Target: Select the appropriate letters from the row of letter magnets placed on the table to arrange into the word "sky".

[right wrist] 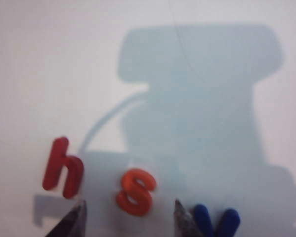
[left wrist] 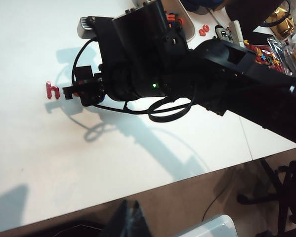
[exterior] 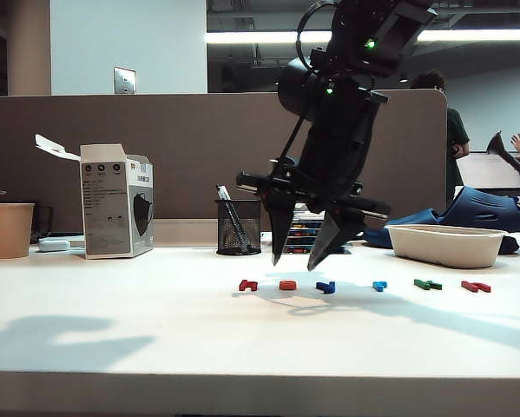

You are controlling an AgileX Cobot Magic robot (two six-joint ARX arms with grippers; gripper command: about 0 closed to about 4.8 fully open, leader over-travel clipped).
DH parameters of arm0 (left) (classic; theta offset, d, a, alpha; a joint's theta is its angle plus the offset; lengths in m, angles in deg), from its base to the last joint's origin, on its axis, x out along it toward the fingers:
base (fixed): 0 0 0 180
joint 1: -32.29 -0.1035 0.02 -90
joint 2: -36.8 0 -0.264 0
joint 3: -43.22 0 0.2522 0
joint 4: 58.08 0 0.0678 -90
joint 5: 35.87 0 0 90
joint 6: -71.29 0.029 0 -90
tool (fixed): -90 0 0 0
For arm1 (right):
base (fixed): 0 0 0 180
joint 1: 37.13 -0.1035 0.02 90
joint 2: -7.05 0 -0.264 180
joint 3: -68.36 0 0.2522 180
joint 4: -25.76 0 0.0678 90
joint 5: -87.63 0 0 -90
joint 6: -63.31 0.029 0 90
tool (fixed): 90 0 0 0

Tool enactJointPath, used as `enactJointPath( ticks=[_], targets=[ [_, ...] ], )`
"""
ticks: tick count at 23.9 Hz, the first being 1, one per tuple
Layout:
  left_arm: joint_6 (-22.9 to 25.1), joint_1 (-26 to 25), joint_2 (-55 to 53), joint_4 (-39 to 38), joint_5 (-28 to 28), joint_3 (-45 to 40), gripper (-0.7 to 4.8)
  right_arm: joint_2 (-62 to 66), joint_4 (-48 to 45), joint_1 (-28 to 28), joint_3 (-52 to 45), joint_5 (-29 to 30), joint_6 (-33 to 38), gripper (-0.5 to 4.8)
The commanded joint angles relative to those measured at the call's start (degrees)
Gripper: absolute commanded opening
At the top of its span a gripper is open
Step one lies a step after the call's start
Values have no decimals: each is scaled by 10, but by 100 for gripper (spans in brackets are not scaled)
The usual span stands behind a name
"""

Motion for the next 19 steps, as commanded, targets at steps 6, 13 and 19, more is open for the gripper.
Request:
enactJointPath(
  ticks=[6,13,19],
  targets=[
    [2,0,1,3,2,1,-5,11,-30,-2,3,11,2,220],
    [2,0,1,4,2,1,-5,25,-14,-3,7,12,2,220],
    [2,0,1,3,2,1,-5,36,-4,-12,8,6,1,211]
  ],
)
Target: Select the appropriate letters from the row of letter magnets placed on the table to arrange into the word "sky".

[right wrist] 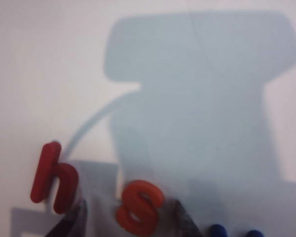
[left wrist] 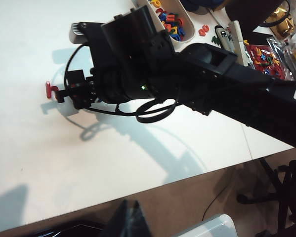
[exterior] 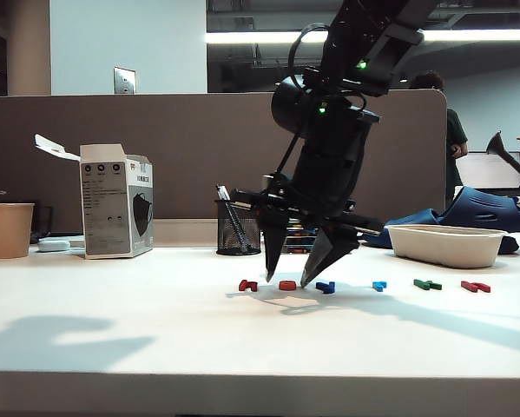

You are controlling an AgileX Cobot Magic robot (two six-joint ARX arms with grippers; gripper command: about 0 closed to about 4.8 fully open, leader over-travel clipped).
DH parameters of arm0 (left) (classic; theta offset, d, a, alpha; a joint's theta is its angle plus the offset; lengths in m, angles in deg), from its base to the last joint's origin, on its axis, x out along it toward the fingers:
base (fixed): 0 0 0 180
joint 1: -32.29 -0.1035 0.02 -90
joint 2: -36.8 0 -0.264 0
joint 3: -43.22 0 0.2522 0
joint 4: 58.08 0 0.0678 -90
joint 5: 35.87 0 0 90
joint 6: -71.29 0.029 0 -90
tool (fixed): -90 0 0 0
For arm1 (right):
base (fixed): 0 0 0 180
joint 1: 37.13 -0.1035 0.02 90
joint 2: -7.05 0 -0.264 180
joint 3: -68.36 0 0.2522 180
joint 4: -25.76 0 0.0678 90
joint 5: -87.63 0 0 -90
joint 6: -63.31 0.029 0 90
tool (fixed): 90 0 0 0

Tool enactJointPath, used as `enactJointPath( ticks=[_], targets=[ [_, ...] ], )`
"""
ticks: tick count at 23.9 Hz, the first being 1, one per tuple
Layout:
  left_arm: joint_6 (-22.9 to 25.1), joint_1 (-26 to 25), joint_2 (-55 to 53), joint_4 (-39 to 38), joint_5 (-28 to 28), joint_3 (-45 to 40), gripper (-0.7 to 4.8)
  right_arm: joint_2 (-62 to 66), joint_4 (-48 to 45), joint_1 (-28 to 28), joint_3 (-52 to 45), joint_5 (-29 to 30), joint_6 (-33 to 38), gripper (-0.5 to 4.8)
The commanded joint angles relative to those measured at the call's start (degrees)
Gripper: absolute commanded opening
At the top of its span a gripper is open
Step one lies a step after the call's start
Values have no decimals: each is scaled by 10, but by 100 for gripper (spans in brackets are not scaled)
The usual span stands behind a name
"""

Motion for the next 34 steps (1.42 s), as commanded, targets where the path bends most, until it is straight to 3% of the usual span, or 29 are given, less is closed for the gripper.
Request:
enactJointPath(
  ticks=[1,8,14,23,26,34],
  targets=[
    [2,0,1,3,2,1,-5,6,8,-11,2,-9,0,211],
    [2,0,1,3,2,1,-5,10,37,-15,2,-54,-4,211],
    [2,0,1,3,2,1,-5,11,40,-16,2,-57,-4,208],
    [2,0,1,3,2,1,-5,31,59,-17,3,-51,-4,143],
    [2,0,1,3,2,1,-5,31,66,-17,3,-50,-4,85],
    [2,0,1,3,2,1,-5,30,71,-20,3,-50,-3,84]
  ],
)
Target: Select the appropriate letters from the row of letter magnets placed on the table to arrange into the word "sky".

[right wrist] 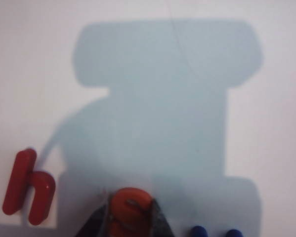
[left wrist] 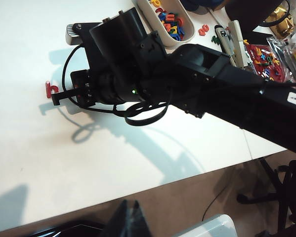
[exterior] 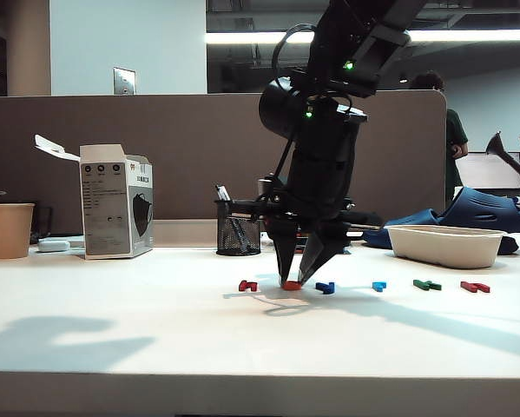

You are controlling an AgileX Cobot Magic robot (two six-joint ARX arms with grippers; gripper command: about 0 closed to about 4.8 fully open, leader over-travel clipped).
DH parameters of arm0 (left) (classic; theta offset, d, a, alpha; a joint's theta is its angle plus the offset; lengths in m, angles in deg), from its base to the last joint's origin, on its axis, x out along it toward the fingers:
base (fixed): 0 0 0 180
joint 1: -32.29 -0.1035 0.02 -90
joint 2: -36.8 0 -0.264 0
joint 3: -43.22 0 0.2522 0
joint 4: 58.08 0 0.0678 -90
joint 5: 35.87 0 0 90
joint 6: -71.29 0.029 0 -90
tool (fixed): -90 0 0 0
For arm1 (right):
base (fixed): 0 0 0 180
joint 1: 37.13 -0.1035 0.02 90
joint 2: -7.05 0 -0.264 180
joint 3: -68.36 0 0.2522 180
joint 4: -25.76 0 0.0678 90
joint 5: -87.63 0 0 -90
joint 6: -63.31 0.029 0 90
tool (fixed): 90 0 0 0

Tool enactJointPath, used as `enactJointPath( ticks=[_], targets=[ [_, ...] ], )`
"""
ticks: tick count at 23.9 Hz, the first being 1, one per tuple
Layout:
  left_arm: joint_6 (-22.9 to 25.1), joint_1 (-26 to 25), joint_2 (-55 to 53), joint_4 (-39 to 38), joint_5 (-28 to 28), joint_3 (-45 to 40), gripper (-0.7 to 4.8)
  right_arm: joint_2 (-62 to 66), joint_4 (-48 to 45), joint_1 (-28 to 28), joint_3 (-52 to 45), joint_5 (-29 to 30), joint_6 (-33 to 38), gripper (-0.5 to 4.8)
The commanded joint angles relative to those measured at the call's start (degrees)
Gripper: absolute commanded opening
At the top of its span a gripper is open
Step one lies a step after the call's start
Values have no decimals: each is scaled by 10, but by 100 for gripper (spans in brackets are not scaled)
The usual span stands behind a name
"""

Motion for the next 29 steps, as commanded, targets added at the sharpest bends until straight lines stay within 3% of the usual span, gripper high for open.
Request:
enactJointPath(
  ticks=[1,11,15,29],
  targets=[
    [2,-1,1,3,2,1,-5,16,48,-4,-11,11,1,84],
    [2,-1,1,3,2,1,-5,14,170,-7,-11,47,1,84],
    [2,-1,1,3,2,1,-5,14,217,-17,-11,58,37,84],
    [2,-1,1,3,2,1,-5,14,246,-101,-11,21,85,85]
  ],
)
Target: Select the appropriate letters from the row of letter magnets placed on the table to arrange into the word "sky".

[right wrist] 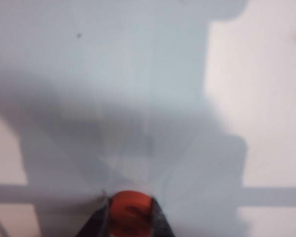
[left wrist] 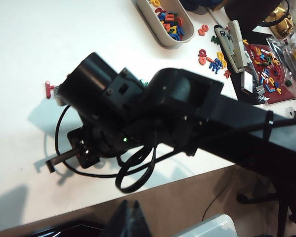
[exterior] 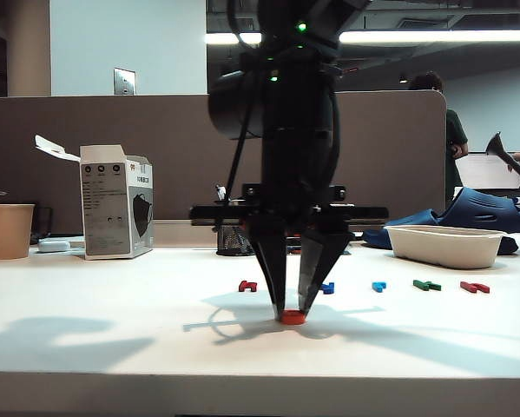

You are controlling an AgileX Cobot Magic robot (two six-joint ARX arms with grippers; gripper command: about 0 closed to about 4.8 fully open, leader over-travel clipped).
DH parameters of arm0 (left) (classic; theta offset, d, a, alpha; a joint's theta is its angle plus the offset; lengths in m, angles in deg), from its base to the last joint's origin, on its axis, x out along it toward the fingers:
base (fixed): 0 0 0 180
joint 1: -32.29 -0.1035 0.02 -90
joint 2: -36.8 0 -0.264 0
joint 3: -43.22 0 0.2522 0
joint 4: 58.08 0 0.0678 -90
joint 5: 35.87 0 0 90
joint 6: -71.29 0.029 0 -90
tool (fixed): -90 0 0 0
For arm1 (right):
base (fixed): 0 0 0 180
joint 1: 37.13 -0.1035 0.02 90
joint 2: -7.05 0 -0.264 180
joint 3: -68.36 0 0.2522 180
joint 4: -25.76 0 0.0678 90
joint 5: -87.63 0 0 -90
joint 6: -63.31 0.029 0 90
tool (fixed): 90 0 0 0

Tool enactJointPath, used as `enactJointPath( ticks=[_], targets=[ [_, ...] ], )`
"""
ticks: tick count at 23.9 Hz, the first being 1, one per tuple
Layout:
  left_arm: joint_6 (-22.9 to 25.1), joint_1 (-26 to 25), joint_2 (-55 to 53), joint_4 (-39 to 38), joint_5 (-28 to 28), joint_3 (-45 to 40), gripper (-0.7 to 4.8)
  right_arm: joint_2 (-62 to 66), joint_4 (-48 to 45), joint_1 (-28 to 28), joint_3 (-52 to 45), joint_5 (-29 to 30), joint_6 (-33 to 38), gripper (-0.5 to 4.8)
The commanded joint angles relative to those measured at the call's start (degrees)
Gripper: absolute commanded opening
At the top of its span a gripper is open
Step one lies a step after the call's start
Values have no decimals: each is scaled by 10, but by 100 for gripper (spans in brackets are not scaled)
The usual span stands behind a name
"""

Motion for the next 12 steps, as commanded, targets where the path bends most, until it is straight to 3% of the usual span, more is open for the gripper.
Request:
enactJointPath(
  ticks=[1,3,6,9,12],
  targets=[
    [2,-1,1,3,2,1,-5,24,20,-5,-17,4,16,90],
    [2,-1,1,3,2,1,-5,23,18,-2,-17,4,16,155],
    [2,-1,1,3,2,1,-5,21,18,-2,-17,4,16,165],
    [2,-1,1,3,2,1,-5,18,19,-2,-17,3,16,232],
    [2,-1,1,3,2,1,-5,4,18,3,-16,-3,16,234]
  ],
)
